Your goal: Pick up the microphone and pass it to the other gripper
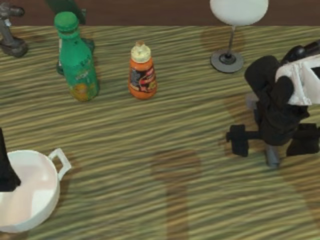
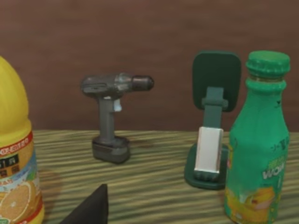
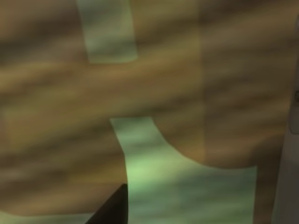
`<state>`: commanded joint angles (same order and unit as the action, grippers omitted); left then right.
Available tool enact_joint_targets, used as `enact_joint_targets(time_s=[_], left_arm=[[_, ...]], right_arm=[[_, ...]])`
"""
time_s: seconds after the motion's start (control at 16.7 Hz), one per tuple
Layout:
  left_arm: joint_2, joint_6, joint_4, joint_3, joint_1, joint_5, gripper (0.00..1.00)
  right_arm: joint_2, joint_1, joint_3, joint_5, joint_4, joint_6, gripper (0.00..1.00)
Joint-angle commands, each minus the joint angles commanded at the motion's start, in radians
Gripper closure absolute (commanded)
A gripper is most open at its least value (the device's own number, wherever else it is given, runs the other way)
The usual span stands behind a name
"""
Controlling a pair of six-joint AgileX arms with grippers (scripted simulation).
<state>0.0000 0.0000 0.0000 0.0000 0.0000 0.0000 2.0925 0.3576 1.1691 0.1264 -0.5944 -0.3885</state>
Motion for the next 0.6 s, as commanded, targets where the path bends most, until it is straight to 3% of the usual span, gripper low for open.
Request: enact_joint_targets(time_s=[0.06,0.6], left_arm=[[0.000,0.000,0.000,0.000,0.000,0.000,0.00],[0.000,0.000,0.000,0.000,0.000,0.000,0.00]], right_arm=[[0.000,0.000,0.000,0.000,0.000,0.000,0.00],[0.000,0.000,0.000,0.000,0.000,0.000,0.68]])
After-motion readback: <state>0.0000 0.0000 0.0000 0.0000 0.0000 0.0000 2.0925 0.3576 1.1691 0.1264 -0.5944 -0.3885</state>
